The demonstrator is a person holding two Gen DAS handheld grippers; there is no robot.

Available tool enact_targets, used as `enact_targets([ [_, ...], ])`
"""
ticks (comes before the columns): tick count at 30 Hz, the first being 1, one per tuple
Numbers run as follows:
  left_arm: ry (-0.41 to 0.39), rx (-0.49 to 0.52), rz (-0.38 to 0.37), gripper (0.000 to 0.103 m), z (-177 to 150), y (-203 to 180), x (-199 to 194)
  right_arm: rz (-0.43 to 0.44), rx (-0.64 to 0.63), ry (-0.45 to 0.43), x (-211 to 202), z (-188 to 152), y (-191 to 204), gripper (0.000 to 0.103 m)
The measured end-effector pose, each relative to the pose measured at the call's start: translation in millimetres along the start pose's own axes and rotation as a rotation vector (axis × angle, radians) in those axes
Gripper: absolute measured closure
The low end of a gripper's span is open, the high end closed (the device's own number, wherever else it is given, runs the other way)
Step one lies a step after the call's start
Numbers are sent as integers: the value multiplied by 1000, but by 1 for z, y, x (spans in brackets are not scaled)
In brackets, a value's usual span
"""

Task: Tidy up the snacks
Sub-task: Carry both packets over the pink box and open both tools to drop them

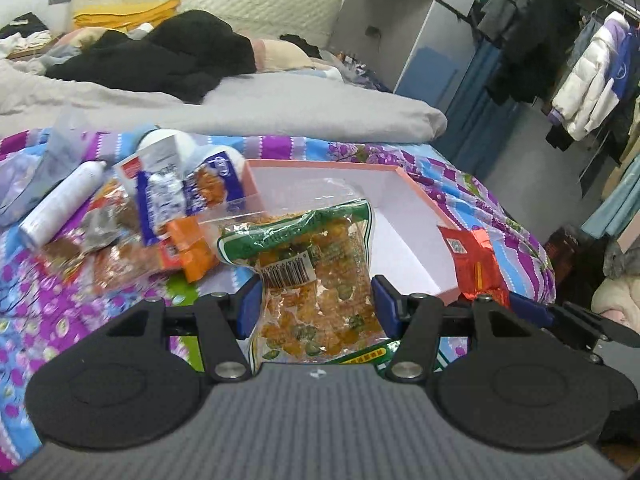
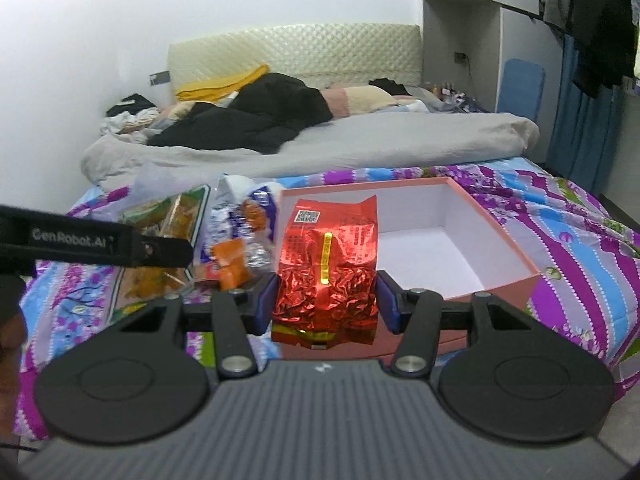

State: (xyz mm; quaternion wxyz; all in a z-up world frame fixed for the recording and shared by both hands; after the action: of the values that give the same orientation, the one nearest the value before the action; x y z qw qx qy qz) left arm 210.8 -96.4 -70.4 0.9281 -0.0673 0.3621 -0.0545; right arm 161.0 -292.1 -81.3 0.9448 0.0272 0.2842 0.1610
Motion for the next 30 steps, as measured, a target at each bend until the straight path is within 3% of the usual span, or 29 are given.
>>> enact_targets([
  [11,77,41,-6,40,54,-46,109,-36,43,42,61,26,-79,48],
  [25,191,86,-14,39,73,-73,227,-51,105,179,155,17,-147,48],
  [28,204,77,-9,28,72,-72,239,-47,123,195,165,12,-153,47],
  [30,206,67,-20,22,71,-71,241,-40,136,210,169,9,-156,38],
])
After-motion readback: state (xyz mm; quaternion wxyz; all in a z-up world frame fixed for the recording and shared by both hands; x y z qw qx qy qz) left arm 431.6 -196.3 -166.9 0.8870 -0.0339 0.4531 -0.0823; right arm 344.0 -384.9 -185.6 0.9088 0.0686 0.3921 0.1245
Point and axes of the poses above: each gripper's, at about its wrist camera, not at the fingertips, and x roughly the way its jaws point, y to its left, z to its top, the point moved 4 cm from there along x, roughly the way its jaws point, and after that the axes turned 10 degrees about z, right-handed, at the moved point
